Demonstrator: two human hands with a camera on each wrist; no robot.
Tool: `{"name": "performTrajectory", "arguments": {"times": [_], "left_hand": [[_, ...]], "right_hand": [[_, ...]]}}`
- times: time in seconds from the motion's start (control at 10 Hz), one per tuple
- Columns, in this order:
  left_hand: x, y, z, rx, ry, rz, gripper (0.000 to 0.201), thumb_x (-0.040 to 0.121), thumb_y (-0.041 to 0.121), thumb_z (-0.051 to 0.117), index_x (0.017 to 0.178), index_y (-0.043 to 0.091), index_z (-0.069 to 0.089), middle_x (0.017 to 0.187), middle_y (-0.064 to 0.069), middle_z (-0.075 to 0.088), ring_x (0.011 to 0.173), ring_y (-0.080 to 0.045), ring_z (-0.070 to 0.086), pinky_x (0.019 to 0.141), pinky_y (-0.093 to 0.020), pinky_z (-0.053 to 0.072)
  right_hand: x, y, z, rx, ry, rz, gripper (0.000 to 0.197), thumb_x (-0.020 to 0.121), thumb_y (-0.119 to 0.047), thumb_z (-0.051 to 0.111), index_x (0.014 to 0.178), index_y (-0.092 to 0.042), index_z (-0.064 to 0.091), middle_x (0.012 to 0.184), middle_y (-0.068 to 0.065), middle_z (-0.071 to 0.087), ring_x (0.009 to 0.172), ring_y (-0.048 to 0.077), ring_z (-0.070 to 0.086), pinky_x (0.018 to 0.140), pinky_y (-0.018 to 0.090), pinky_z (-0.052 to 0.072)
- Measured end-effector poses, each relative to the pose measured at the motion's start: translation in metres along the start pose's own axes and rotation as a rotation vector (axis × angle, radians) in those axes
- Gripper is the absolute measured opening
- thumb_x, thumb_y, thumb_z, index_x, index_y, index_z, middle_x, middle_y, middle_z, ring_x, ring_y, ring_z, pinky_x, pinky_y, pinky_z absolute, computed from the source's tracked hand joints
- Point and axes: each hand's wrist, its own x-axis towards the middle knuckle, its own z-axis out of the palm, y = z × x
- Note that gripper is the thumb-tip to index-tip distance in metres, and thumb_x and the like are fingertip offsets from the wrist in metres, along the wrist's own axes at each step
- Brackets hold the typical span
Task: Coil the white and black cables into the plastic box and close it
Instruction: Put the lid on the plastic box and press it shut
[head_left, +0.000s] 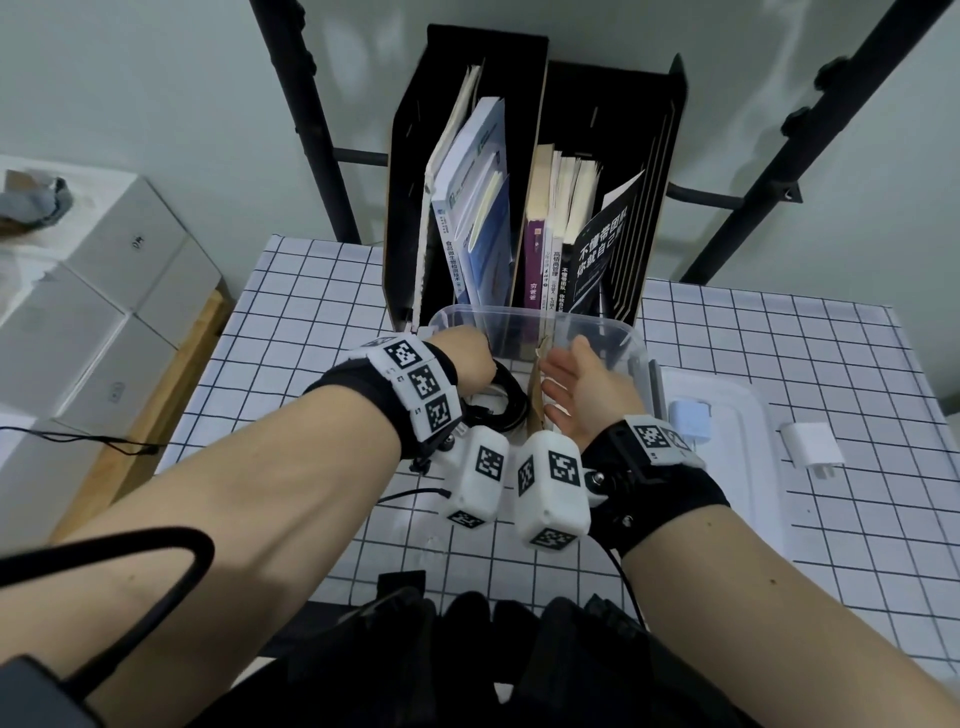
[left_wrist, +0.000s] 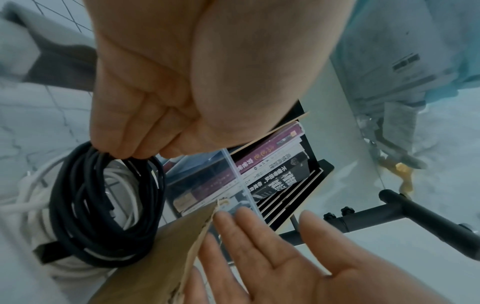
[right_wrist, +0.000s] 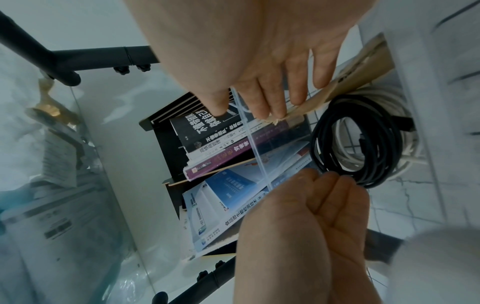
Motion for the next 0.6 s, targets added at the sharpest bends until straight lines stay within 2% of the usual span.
{"name": "performTrajectory", "arguments": {"times": [0.1,0.2,0.4,0.5,0.6], "left_hand": [[-0.008,0.004,-0.001,-0.141,0.008,-0.14,0.031,0.095,0.002,0.039,0.115,-0.007,0.06,0.121,-0.019,0.061,0.106,-0.03,0.057,0.081,-0.03,0.042],[-0.012,0.005,-0.002,-0.067,0.032,-0.09,0.031,0.095,0.001,0.038,0.115,-0.009,0.059,0.122,-0.02,0.059,0.098,-0.028,0.054,0.078,-0.029,0.04],[-0.019,0.002,-0.001,-0.166,0.055,-0.084,0.03,0.093,0.001,0.039,0.111,-0.007,0.062,0.118,-0.018,0.062,0.109,-0.03,0.057,0.076,-0.029,0.039],[-0.022,-0.003,0.005,-0.699,0.174,-0.15,0.031,0.093,0.01,0.043,0.114,-0.001,0.063,0.116,-0.017,0.065,0.106,-0.03,0.061,0.081,-0.031,0.048],[-0.016,-0.006,0.007,-0.807,0.202,-0.124,0.032,0.093,0.013,0.045,0.114,-0.002,0.063,0.114,-0.02,0.065,0.101,-0.032,0.064,0.09,-0.04,0.053]], "right_hand": [[0.0,0.0,-0.001,0.002,0.004,0.002,0.05,0.102,-0.041,0.034,0.136,-0.009,0.05,0.139,0.005,0.054,0.129,0.02,0.048,0.11,0.036,0.033],[-0.001,0.001,-0.001,0.01,0.007,0.001,0.049,0.102,-0.041,0.034,0.136,-0.009,0.05,0.138,0.005,0.054,0.128,0.02,0.048,0.109,0.035,0.034],[-0.006,-0.002,-0.002,0.006,0.001,-0.001,0.049,0.103,-0.04,0.032,0.137,-0.008,0.049,0.139,0.005,0.053,0.13,0.02,0.047,0.109,0.035,0.033],[-0.01,-0.003,-0.003,0.001,0.0,-0.003,0.049,0.103,-0.04,0.032,0.136,-0.008,0.05,0.139,0.005,0.054,0.13,0.02,0.046,0.109,0.035,0.033],[-0.011,-0.004,-0.005,-0.011,0.011,-0.01,0.047,0.102,-0.042,0.033,0.13,-0.011,0.055,0.134,0.003,0.057,0.126,0.019,0.049,0.105,0.034,0.037]]}}
